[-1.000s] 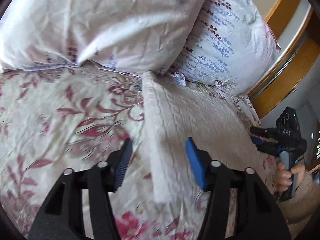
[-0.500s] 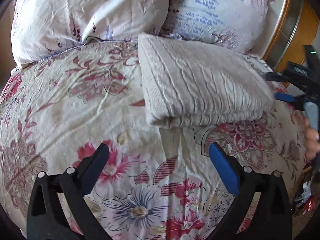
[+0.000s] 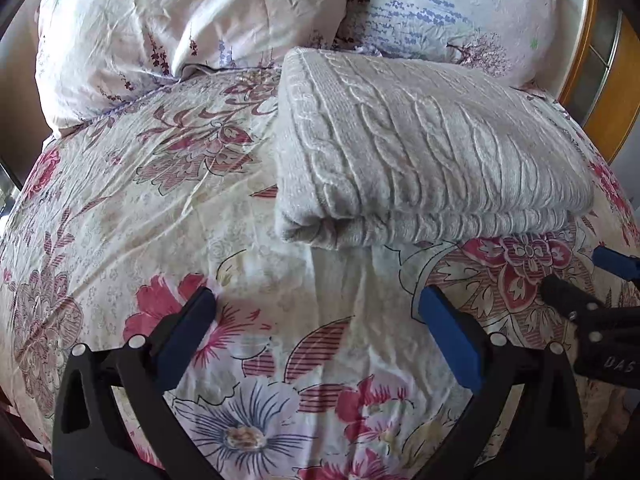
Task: Fold small clothes
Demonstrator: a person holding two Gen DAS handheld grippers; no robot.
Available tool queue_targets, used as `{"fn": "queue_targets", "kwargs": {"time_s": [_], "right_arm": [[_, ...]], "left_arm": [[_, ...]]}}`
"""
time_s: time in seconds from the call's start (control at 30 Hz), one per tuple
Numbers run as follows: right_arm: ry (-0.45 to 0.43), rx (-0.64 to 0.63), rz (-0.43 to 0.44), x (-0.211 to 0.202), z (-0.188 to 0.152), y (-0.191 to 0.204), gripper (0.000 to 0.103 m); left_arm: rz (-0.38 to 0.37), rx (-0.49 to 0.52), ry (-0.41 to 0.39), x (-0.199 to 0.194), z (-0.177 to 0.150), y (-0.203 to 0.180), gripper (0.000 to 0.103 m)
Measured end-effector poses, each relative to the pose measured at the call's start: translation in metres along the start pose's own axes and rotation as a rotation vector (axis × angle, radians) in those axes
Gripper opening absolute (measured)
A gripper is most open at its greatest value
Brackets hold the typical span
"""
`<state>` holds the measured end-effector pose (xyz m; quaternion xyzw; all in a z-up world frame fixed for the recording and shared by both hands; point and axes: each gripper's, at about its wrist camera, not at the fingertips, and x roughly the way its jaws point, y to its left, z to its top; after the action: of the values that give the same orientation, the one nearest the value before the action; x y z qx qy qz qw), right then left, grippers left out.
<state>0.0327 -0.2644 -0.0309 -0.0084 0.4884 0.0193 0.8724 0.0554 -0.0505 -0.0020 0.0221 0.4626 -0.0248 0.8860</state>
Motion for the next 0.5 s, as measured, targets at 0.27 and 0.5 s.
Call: {"fn": "queue_targets", "kwargs": {"time_s": [0.27, 0.5], "right_arm": [[-0.089, 0.034, 0.007, -0.007, -0.011, -0.004, 0.102], [-0.095, 0.033, 0.008, -0.006, -0.012, -0.005, 0.102]], "left_arm": [[-0.003, 0.004, -0.007, -0.002, -0.001, 0.001, 0.101], [-0.003, 0.005, -0.007, -0.002, -0.001, 0.001, 0.101]]}}
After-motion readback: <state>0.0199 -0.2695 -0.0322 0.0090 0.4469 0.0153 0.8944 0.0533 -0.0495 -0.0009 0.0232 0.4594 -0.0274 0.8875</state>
